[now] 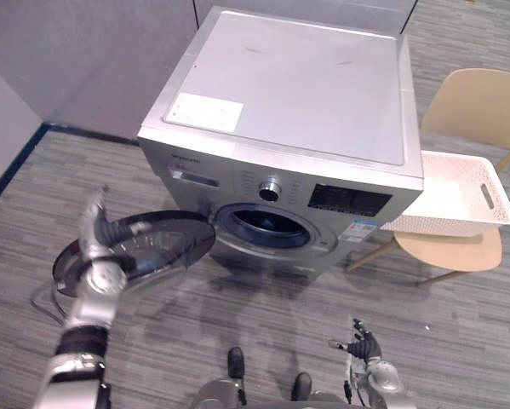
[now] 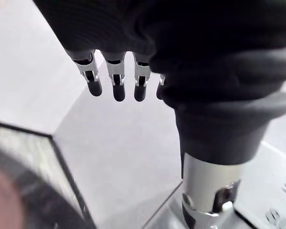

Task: Pick up the laundry basket with both hands and put the clothes into the washing machine.

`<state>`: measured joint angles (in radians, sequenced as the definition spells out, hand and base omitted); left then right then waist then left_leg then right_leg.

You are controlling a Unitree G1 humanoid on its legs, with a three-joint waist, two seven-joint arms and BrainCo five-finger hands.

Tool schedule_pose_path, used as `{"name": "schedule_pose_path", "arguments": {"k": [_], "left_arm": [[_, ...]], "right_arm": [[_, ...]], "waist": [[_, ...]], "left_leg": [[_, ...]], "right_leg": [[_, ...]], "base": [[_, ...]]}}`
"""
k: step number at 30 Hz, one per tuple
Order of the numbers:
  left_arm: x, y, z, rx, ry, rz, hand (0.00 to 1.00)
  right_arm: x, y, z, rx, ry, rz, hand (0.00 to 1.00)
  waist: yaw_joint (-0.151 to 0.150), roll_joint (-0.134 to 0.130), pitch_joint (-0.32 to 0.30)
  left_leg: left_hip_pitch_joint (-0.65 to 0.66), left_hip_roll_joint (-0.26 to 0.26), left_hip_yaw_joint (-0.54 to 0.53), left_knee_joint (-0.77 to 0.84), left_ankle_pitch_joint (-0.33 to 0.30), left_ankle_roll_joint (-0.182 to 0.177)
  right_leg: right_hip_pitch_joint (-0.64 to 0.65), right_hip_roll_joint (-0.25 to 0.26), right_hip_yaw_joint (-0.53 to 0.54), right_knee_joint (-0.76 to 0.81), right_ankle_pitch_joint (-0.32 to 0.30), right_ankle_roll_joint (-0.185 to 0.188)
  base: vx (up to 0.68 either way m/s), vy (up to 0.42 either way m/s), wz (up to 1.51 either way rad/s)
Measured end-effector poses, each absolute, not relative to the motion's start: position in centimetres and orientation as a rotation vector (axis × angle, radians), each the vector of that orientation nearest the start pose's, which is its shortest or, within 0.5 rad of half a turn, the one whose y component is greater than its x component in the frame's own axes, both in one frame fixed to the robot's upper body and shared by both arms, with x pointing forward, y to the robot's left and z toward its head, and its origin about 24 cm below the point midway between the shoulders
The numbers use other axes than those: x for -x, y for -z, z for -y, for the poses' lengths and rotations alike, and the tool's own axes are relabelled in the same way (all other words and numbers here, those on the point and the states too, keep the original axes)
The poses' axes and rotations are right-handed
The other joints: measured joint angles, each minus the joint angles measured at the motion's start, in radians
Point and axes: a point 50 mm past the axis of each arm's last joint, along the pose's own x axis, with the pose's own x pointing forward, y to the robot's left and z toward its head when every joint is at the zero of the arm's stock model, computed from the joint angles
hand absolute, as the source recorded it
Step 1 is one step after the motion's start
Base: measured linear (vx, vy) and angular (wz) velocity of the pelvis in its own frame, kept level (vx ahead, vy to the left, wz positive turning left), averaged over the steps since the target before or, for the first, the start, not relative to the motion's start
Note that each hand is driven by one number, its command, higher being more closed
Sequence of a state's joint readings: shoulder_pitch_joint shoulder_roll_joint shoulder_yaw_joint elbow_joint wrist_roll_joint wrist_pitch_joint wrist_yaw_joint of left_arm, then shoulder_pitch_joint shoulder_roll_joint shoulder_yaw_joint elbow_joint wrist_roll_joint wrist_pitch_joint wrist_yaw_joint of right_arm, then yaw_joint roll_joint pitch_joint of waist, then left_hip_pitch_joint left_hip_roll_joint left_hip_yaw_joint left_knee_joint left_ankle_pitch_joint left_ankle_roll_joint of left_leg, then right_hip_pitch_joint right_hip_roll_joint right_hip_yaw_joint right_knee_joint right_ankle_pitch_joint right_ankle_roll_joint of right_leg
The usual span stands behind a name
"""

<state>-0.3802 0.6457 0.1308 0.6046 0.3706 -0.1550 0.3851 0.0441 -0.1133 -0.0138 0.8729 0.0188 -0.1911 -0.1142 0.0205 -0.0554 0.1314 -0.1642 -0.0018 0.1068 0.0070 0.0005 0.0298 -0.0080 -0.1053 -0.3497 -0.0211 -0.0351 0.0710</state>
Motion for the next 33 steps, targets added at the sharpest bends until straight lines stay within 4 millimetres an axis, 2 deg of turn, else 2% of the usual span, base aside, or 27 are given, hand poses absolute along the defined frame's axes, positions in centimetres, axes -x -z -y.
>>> {"name": "schedule_pose_path", "arguments": {"k": [2,3,4,5,7,9,10,13,15,20,24,26,30,33], "left_arm": [[-31.5,-16.9,-35.6,-1.031,-0.669,0.193,0.00],[-31.6,-17.5,-35.8,-1.040,-0.679,0.198,0.00],[-32.1,-20.6,-37.0,-1.081,-0.733,0.220,0.00],[-32.3,-22.4,-37.7,-1.102,-0.765,0.228,0.00],[-32.3,-23.7,-38.5,-1.110,-0.795,0.211,0.00],[-32.0,-24.5,-39.6,-1.129,-0.812,0.171,0.00],[-31.9,-24.5,-39.9,-1.129,-0.803,0.143,0.00],[-32.0,-23.8,-40.1,-1.127,-0.761,0.092,0.00],[-32.4,-23.1,-39.7,-1.113,-0.716,0.063,0.00],[-32.9,-21.3,-39.3,-1.051,-0.674,0.016,0.00],[-32.9,-18.7,-39.0,-1.013,-0.610,-0.057,0.00],[-32.8,-16.9,-38.5,-0.946,-0.570,-0.074,0.00],[-32.5,-15.1,-38.2,-0.836,-0.563,-0.088,0.00],[-31.9,-11.4,-36.9,-0.760,-0.507,-0.138,0.00]], "right_arm": [[-16.7,11.7,19.4,0.136,0.129,-0.667,0.00],[-16.8,11.7,19.3,0.135,0.123,-0.664,0.00],[-17.2,11.4,18.7,0.138,0.088,-0.640,0.00],[-17.4,11.2,18.4,0.134,0.075,-0.619,0.00],[-17.7,11.0,18.3,0.124,0.076,-0.602,0.00],[-18.1,10.6,17.7,0.121,0.051,-0.577,0.00],[-18.2,10.5,17.3,0.119,0.036,-0.566,0.00],[-18.7,10.0,17.0,0.097,0.020,-0.537,0.00],[-18.7,10.0,16.5,0.080,0.007,-0.533,0.00],[-18.5,10.2,16.5,0.065,0.016,-0.546,0.00],[-18.3,10.5,17.0,0.044,0.049,-0.570,0.00],[-18.0,10.9,17.9,0.044,0.084,-0.592,0.00],[-18.5,10.7,18.2,0.052,0.089,-0.584,0.00],[-18.3,10.9,18.8,0.054,0.109,-0.605,0.00]], "waist": [[0.004,-0.030,0.021],[0.004,-0.034,0.023],[0.007,-0.060,0.047],[0.012,-0.079,0.077],[0.024,-0.085,0.088],[0.023,-0.105,0.107],[0.023,-0.117,0.114],[0.027,-0.122,0.123],[0.027,-0.137,0.132],[0.035,-0.141,0.132],[0.039,-0.141,0.133],[0.052,-0.134,0.137],[0.050,-0.127,0.142],[0.048,-0.116,0.143]], "left_leg": [[-0.055,-0.001,-0.014,0.008,0.015,0.002],[-0.060,0.000,-0.015,0.008,0.016,0.002],[-0.083,0.002,-0.023,0.017,0.018,0.002],[-0.093,0.005,-0.027,0.033,0.018,0.002],[-0.132,0.027,-0.028,0.045,0.018,0.002],[-0.156,0.038,-0.030,0.055,0.018,0.002],[-0.177,0.041,-0.031,0.070,0.018,0.002],[-0.205,0.065,-0.030,0.080,0.018,0.001],[-0.205,0.073,-0.030,0.081,0.021,-0.004],[-0.221,0.075,-0.020,0.080,0.028,-0.015],[-0.218,0.084,-0.013,0.079,0.035,-0.025],[-0.205,0.088,-0.010,0.078,0.040,-0.032],[-0.199,0.087,-0.019,0.060,0.055,-0.053],[-0.170,0.063,-0.017,0.025,0.073,-0.057]], "right_leg": [[-0.047,0.004,0.001,0.004,0.004,-0.002],[-0.052,0.004,0.001,0.004,0.004,-0.002],[-0.068,0.009,0.003,0.005,0.005,-0.003],[-0.070,0.012,0.008,0.006,0.010,-0.011],[-0.109,0.027,0.027,0.010,0.039,-0.041],[-0.134,0.035,0.034,0.020,0.044,-0.040],[-0.148,0.037,0.049,0.020,0.046,-0.041],[-0.174,0.059,0.073,0.019,0.083,-0.057],[-0.175,0.066,0.081,0.020,0.091,-0.048],[-0.198,0.065,0.110,0.020,0.091,-0.047],[-0.200,0.070,0.112,0.022,0.091,-0.047],[-0.188,0.074,0.117,0.022,0.090,-0.046],[-0.189,0.073,0.116,0.024,0.080,-0.032],[-0.185,0.048,0.115,0.052,0.030,-0.024]], "base": [[-0.03,0.034,0.10],[-0.04,0.002,0.10],[-0.04,0.003,0.09],[-0.04,0.003,0.07],[-0.06,0.025,-0.10],[-0.04,0.032,-0.08],[-0.03,0.027,-0.05],[-0.04,0.025,-0.11],[-0.05,0.024,-0.06],[-0.03,0.022,-0.10],[-0.01,-0.004,-0.06],[0.00,-0.008,-0.02],[-0.07,-0.019,0.03],[-0.08,0.001,0.11]]}}
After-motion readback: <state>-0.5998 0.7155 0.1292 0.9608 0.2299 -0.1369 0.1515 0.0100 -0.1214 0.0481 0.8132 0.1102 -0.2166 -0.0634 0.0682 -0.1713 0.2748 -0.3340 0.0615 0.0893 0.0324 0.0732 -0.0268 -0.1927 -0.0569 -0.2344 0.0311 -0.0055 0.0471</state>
